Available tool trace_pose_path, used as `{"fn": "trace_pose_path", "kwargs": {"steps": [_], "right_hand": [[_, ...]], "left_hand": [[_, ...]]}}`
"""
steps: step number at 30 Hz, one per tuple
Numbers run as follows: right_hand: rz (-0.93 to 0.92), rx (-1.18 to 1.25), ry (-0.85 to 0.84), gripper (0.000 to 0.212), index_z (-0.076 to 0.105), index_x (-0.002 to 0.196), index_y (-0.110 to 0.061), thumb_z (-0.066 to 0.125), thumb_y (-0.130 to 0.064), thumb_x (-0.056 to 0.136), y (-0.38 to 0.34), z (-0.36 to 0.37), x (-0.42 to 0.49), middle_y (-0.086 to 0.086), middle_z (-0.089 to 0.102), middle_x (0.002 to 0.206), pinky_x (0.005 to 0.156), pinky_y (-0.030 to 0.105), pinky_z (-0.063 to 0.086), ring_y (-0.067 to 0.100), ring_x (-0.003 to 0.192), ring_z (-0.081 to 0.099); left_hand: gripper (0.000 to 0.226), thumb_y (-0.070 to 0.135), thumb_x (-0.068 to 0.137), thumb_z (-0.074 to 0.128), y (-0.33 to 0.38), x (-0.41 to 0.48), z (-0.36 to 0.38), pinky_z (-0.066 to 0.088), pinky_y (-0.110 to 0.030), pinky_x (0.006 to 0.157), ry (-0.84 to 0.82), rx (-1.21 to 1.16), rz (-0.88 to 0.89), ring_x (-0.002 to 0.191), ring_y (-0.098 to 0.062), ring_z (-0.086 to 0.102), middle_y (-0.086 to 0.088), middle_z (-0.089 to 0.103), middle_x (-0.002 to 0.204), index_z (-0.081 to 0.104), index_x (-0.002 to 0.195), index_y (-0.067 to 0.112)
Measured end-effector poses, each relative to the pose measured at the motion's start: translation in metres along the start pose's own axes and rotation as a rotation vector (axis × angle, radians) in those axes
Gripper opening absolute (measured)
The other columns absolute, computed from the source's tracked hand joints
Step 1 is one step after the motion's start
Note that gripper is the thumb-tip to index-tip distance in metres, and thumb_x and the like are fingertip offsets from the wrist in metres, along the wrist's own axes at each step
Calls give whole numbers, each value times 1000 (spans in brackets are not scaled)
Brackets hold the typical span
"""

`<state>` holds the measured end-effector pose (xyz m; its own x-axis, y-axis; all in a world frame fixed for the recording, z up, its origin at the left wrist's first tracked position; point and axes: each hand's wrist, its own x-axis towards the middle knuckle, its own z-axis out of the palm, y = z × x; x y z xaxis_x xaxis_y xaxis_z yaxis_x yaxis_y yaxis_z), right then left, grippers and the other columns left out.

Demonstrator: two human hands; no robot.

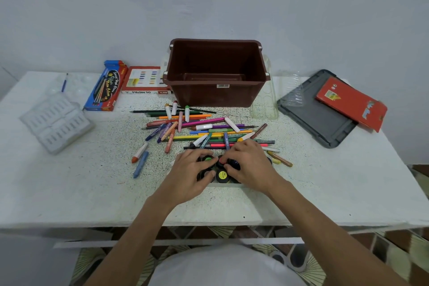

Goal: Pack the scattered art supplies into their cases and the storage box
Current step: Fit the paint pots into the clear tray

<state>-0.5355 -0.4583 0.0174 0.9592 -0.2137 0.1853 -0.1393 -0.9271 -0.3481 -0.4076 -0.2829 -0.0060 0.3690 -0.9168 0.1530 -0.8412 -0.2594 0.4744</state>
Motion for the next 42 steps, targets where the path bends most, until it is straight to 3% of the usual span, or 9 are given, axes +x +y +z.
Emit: {"fn": "trace_pose_path", "kwargs": {"steps": [4,8,13,18,21,24,29,35,42], "right_hand": [[9,-32,20,14,73,97,-28,66,-31,85,-4,2,0,-4,67,92,86,37,34,23,92,50],[71,204,31,10,72,93,-23,69,-23,84,-3,7,-2,-1,64,93,78,37,36,24,90,48],[96,294,11,9,72,94,-21,68,-20,85,0,11,-3,-5,57,93,81,38,39,23,93,46],[-22,52,49,20,72,98,-23,56,-32,89,2,9,-6,-6,63,94,84,35,35,19,91,45],[-104,-86,75,27,72,99,-24,50,-37,91,3,5,-8,-7,66,93,98,43,36,22,94,50],[-151,-142,87,16,71,96,-22,60,-33,90,5,5,-9,-7,67,94,107,52,36,22,99,52],[-165,-155,84,16,71,93,-21,58,-30,90,7,5,-9,-4,65,94,108,53,35,23,101,52],[-173,-72,183,21,72,100,-16,60,-29,92,-3,5,-16,0,60,95,92,37,38,21,92,48],[-184,-72,108,28,73,103,-22,66,-45,88,-3,13,-30,-9,65,90,103,43,34,20,94,50]], "left_hand": [[53,52,90,40,1,0,0,26,-31,99,-1,-30,-10,121,-13,41,10,51,135,59,134,28],[55,53,90,39,1,0,1,23,-30,100,-1,-51,-9,123,-12,38,12,50,136,58,135,27],[57,53,90,38,4,0,2,24,-34,101,6,-74,-3,120,-11,35,18,52,135,60,134,25],[55,53,91,38,2,2,2,27,-33,100,11,-72,-18,118,-8,36,20,53,133,60,134,26],[55,52,92,38,1,0,2,24,-30,100,7,-59,-4,121,-8,35,19,52,135,58,136,26],[54,51,92,38,-1,0,2,23,-28,100,16,-58,-9,122,-7,36,18,51,135,57,136,26],[53,51,92,39,-2,0,2,25,-30,102,11,-59,-10,124,-8,36,17,51,136,57,136,27],[51,49,92,42,-5,-2,3,28,-33,104,14,-71,-15,125,-10,38,12,49,137,56,136,30],[50,50,90,44,-5,-2,3,31,-34,104,19,-95,-31,125,-10,39,13,49,136,58,134,31]]}}
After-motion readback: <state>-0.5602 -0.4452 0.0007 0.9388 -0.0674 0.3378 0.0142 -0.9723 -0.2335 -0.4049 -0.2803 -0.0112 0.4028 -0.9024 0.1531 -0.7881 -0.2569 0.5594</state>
